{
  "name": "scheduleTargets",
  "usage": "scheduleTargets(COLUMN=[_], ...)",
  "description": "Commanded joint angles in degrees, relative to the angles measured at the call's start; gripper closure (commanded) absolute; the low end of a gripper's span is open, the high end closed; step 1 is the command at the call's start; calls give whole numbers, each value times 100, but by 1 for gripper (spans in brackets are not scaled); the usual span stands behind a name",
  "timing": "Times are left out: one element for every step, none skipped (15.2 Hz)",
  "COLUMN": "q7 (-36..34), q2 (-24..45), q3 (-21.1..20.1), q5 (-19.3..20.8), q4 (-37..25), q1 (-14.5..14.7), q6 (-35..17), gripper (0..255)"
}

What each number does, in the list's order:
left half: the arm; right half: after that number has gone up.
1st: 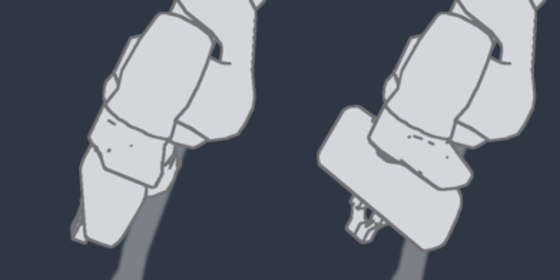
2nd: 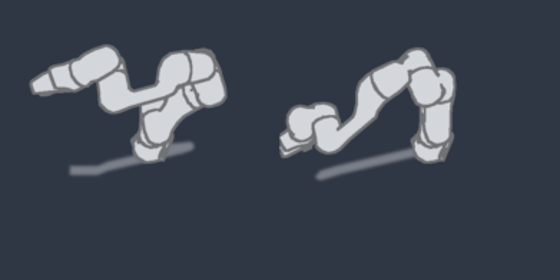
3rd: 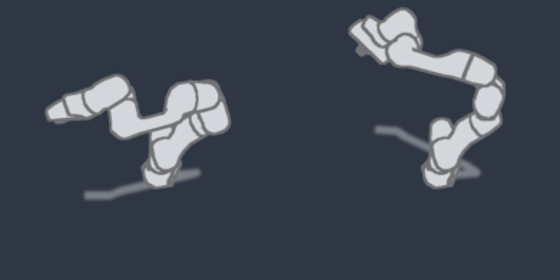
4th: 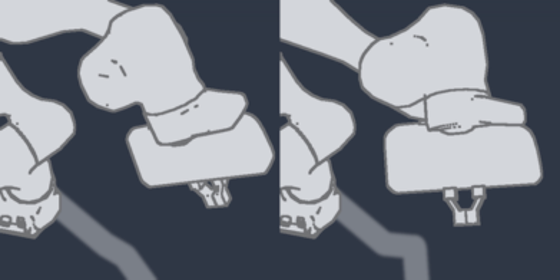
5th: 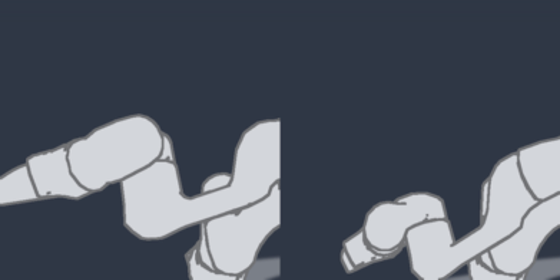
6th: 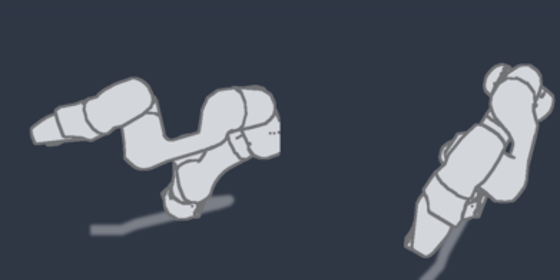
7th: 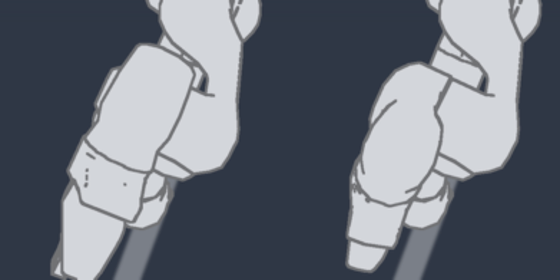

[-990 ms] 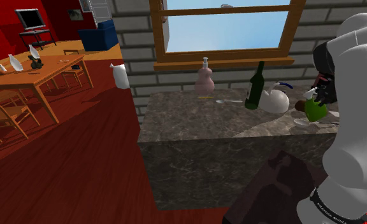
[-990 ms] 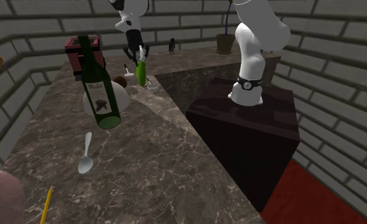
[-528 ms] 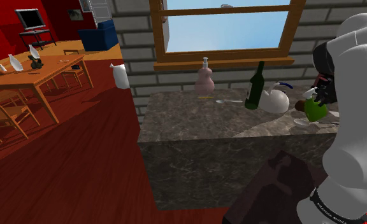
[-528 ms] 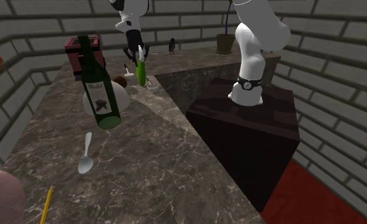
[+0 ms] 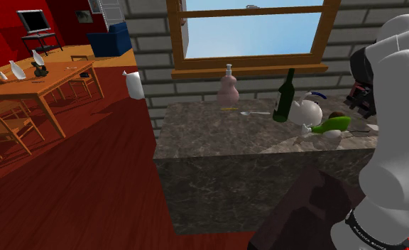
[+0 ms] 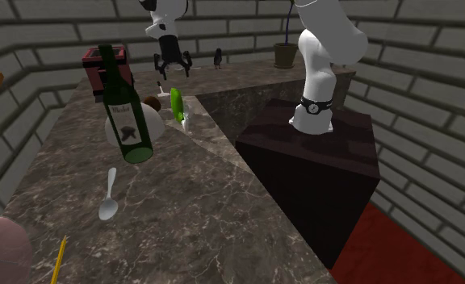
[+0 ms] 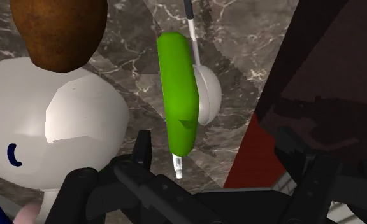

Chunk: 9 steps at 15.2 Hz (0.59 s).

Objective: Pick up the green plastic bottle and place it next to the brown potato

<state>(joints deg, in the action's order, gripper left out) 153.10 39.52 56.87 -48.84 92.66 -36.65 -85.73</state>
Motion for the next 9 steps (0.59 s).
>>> scheduleTargets(q7=[-68,-99,-100,-100,-99,-99,-99,-99,-99], q2=[-2,6,5,5,5,5,5,6,6], q3=[23,26,25,25,26,25,25,25,25], q5=[69,88,89,89,89,89,89,89,89], q4=[-351,-517,-517,-517,-516,-517,-517,-517,-517], q1=[-201,-296,-297,-297,-296,-296,-296,-296,-296], q6=[297,428,428,428,427,428,428,428,428], gripper=[0,0,0,0,0,0,0,0,0])
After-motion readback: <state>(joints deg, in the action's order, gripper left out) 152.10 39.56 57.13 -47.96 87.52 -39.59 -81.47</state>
